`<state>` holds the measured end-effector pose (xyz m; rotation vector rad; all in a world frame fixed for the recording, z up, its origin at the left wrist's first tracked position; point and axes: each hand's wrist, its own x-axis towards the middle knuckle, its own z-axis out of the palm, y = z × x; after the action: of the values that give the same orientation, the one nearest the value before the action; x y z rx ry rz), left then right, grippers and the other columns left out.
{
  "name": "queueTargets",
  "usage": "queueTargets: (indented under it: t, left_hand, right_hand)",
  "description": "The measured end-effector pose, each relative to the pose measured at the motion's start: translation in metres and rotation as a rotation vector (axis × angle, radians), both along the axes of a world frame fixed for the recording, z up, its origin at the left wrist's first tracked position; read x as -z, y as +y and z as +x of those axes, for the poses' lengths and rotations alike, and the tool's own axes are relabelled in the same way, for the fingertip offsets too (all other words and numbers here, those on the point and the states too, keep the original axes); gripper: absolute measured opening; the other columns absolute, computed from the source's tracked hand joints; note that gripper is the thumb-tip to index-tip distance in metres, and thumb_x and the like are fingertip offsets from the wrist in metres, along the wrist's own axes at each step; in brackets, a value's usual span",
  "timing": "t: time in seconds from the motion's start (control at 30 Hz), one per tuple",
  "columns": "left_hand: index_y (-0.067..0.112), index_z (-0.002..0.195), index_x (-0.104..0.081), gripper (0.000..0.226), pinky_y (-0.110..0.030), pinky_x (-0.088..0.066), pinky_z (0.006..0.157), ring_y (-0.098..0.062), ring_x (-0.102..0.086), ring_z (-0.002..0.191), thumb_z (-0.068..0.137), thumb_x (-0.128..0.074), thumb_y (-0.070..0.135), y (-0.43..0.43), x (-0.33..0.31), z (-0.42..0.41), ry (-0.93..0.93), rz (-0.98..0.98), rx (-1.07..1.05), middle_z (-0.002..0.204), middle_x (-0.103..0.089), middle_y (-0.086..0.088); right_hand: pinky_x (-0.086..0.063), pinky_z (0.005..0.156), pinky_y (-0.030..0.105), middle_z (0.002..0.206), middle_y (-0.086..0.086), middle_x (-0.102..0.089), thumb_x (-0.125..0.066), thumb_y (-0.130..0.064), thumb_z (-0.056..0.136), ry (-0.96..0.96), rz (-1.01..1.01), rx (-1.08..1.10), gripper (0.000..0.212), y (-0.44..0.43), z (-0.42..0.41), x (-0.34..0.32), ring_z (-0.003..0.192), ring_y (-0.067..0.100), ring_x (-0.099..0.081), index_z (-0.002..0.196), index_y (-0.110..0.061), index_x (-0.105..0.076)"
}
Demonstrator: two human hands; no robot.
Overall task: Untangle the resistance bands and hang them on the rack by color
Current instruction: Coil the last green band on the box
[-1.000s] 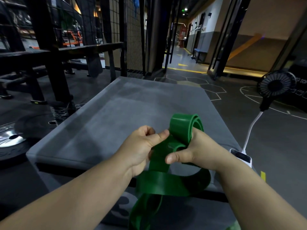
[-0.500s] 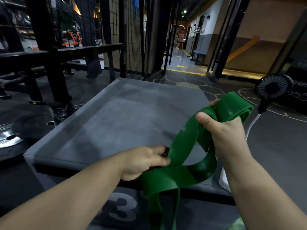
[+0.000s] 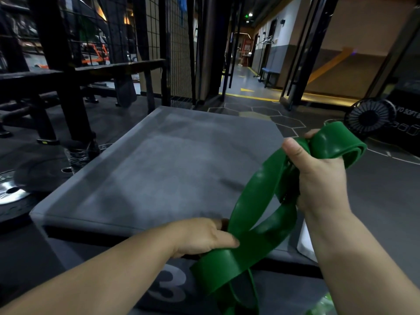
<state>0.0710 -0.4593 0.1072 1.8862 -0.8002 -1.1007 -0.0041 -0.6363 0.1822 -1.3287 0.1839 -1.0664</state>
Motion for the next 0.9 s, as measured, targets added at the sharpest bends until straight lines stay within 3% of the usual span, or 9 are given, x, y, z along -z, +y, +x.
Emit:
queueTargets:
  t: [0.2,0.3,0.37,0.43,0.57,0.7,0.77,0.83,0.9]
  left_hand:
    - [0.019,0.124,-0.058,0.037,-0.037,-0.052,0.096,-0.018,-0.067,0.104,0.088,-0.066,0.015,0.004,-0.005,0.008,-0.102,-0.012,0.031,0.116,-0.069,-0.002]
    - [0.012,0.114,-0.066,0.038,-0.042,-0.054,0.093,-0.023,-0.069,0.098,0.077,-0.071,0.016,0.006,-0.006,0.016,-0.168,-0.138,-0.119,0.108,-0.072,-0.008]
    - [0.008,0.105,-0.069,0.024,-0.035,-0.053,0.093,-0.02,-0.069,0.095,0.082,-0.068,0.002,0.01,-0.012,0.022,-0.052,-0.326,-0.226,0.104,-0.073,-0.009]
    - [0.01,0.09,-0.071,0.026,-0.027,-0.053,0.087,-0.014,-0.069,0.09,0.087,-0.056,-0.011,0.017,-0.022,0.025,0.044,-0.51,-0.309,0.095,-0.074,-0.004]
    - [0.013,0.071,-0.077,0.029,-0.026,-0.059,0.073,-0.015,-0.071,0.08,0.077,-0.055,-0.004,0.027,-0.039,0.034,0.284,-0.82,-0.435,0.09,-0.075,-0.006]
    - [0.008,0.081,-0.073,0.018,-0.026,-0.057,0.056,-0.014,-0.068,0.063,0.066,-0.062,0.007,0.032,-0.05,0.037,0.477,-0.985,-0.411,0.076,-0.072,-0.005]
    - [0.007,0.089,-0.058,0.029,-0.026,-0.054,0.054,-0.017,-0.063,0.058,0.061,-0.066,0.003,0.033,-0.053,0.039,0.528,-1.025,-0.373,0.07,-0.066,-0.006]
    - [0.011,0.096,-0.047,0.051,-0.028,-0.05,0.052,-0.02,-0.056,0.055,0.05,-0.065,0.001,0.034,-0.053,0.039,0.507,-1.038,-0.318,0.07,-0.058,-0.008]
    - [0.019,0.106,-0.043,0.061,-0.028,-0.045,0.049,-0.019,-0.05,0.051,0.05,-0.064,0.007,0.034,-0.053,0.037,0.416,-1.05,-0.317,0.07,-0.054,-0.008]
  right_hand:
    - [-0.05,0.068,0.034,0.061,-0.011,-0.057,-0.081,-0.027,0.062,-0.006,0.022,0.006,0.035,-0.01,-0.002,-0.002,0.06,0.011,-0.057,0.084,-0.024,-0.054]
    - [-0.047,0.067,0.034,0.063,-0.005,-0.053,-0.083,-0.04,0.057,0.042,0.007,0.023,0.04,-0.018,-0.004,-0.004,0.06,0.016,-0.053,0.082,-0.024,-0.056]
    - [-0.047,0.07,0.038,0.064,-0.003,-0.054,-0.079,-0.051,0.053,0.114,-0.046,0.024,0.039,-0.026,-0.007,-0.003,0.064,0.019,-0.053,0.079,-0.029,-0.061]
    - [-0.047,0.074,0.04,0.067,-0.003,-0.056,-0.079,-0.056,0.053,0.201,-0.142,0.044,0.039,-0.032,-0.01,-0.001,0.067,0.02,-0.054,0.078,-0.031,-0.063]
    - [-0.043,0.07,0.027,0.07,-0.008,-0.058,-0.083,-0.051,0.051,0.449,-0.396,0.038,0.05,-0.035,-0.013,0.002,0.061,-0.001,-0.056,0.085,-0.024,-0.059]
    - [-0.042,0.063,0.008,0.079,-0.013,-0.063,-0.084,-0.046,0.047,0.682,-0.528,-0.102,0.055,-0.031,-0.008,0.012,0.066,-0.011,-0.057,0.091,-0.022,-0.061]
    - [-0.04,0.057,0.004,0.071,-0.016,-0.065,-0.084,-0.037,0.057,0.716,-0.53,-0.165,0.041,-0.026,-0.005,0.016,0.062,-0.014,-0.057,0.089,-0.024,-0.062]
    - [-0.044,0.061,0.012,0.063,-0.021,-0.064,-0.075,-0.045,0.063,0.717,-0.554,-0.212,0.032,-0.02,-0.003,0.018,0.058,-0.008,-0.058,0.084,-0.025,-0.062]
    - [-0.048,0.064,0.026,0.057,-0.013,-0.061,-0.066,-0.059,0.063,0.741,-0.559,-0.252,0.037,-0.016,-0.003,0.021,0.056,0.003,-0.057,0.074,-0.024,-0.061]
